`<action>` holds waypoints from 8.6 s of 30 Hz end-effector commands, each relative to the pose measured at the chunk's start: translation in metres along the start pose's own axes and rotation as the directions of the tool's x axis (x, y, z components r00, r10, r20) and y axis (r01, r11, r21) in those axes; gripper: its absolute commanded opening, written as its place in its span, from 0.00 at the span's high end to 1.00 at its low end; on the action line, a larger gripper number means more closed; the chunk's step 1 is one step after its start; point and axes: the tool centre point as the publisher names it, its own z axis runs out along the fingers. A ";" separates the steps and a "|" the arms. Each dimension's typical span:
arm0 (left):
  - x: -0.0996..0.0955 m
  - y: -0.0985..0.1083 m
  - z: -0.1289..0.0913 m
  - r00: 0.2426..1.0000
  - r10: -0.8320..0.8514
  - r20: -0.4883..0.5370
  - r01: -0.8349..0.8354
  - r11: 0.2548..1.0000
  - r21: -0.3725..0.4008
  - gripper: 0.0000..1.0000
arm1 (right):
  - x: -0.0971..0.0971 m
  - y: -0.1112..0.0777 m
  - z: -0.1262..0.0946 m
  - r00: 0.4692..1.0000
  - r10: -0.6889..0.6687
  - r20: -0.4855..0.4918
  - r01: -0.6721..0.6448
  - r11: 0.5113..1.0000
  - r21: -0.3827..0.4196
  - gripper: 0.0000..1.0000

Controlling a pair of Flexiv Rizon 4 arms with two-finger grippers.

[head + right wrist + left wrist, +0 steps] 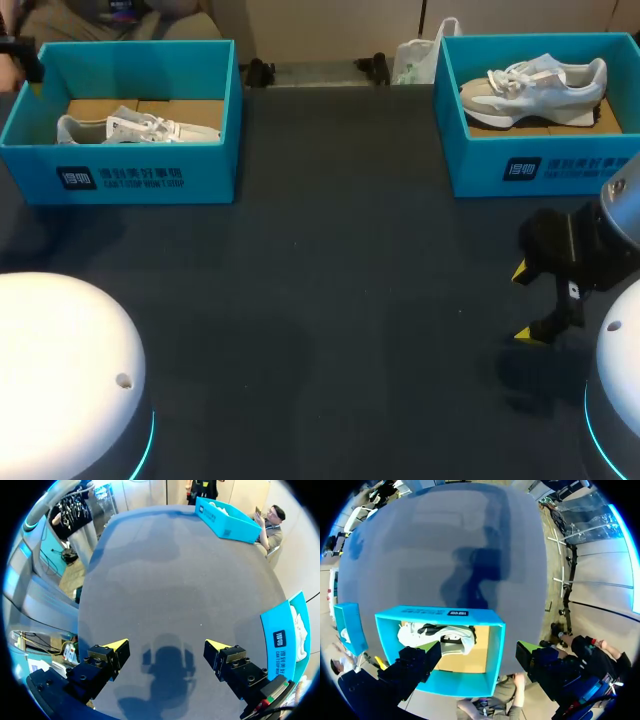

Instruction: Take the shoe out of the shoebox, open the shoe tongue, remove and reinsert the insole, then place the shoe into the shoebox

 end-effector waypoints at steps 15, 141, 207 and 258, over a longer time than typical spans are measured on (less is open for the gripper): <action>0.000 -0.006 -0.003 1.000 0.000 -0.002 -0.001 1.000 -0.010 0.00 | -0.131 0.029 -0.056 0.889 0.450 0.088 -0.459 0.871 0.177 0.00; 0.000 -0.006 -0.003 1.000 0.000 -0.002 -0.001 1.000 -0.010 0.00 | -0.583 -0.136 -0.068 0.258 0.819 0.512 -0.951 0.308 -0.014 0.00; 0.000 -0.006 -0.003 1.000 0.000 -0.002 -0.001 1.000 -0.010 0.00 | -0.596 -0.203 0.019 0.164 0.888 0.430 -0.986 0.135 0.097 0.04; 0.000 -0.006 -0.003 1.000 0.000 -0.002 -0.001 1.000 -0.010 0.00 | -0.568 -0.171 -0.074 0.045 0.877 0.479 -0.996 0.079 -0.051 1.00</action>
